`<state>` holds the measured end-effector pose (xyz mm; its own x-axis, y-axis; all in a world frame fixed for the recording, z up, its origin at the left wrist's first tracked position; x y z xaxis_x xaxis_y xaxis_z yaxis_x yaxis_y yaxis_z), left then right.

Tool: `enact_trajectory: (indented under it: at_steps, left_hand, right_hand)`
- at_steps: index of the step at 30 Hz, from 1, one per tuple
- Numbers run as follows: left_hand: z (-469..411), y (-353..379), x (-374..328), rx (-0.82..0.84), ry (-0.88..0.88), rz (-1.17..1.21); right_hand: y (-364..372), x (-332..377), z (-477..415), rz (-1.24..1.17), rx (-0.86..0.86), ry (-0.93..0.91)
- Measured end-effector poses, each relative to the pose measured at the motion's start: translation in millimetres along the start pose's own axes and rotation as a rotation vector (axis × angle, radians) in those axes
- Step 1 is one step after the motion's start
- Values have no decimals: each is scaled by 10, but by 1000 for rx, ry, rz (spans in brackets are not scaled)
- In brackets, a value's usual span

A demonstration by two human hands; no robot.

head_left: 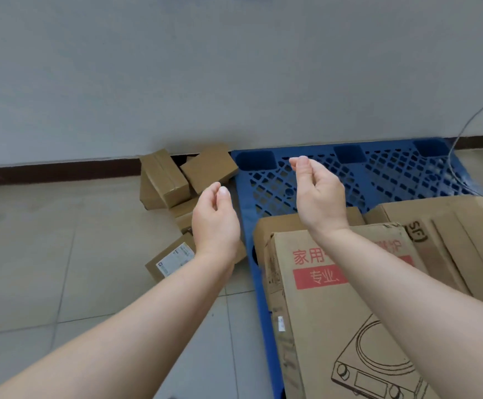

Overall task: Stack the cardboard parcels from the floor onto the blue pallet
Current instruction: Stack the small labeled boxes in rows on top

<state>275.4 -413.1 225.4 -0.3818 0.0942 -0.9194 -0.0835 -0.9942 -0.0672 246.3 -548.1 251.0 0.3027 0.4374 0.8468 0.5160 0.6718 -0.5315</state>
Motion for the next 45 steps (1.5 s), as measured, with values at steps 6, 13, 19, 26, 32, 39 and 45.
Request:
enact_trajectory:
  at_steps: [6,13,19,26,32,39,45]
  left_hand:
    - [-522,-742,245,-64,-24,-25]
    - [-1126,-1223,942,-131,-64,-170]
    - [-1579,-1375,1704,-154,-112,-255]
    - [-2126,-1409,2698,-141,-115,-377]
    - [-2551,-1385,3390,-107,-49,-470]
    - [-2998,-1402,3927,24,-15,-688]
    - [-3071,-1559,4269,112,-34,-891]
  right_hand:
    - [932,114,113,-35,48,69]
    - [1834,-272,271,-33,82,217]
    - [2453,-996,410,17,132,331]
    - [3200,-1952,543,66,186,447]
    - [3811,-2585,590,117,203,536]
    - [4332,-3141,625,106,244,621]
    - [4564,-3362,663,51,227,605]
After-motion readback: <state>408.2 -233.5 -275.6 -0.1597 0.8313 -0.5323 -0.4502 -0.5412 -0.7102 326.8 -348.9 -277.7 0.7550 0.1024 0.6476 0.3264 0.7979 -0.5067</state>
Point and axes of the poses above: each hand's wrist, its own z-axis away from the middle knuckle, its own y-axis out of the palm, x = y × z, the point moved 1 cm from there along -z, towards the middle knuckle, and after that the axes turned 4 degrees about x, right-handed, at the moved point
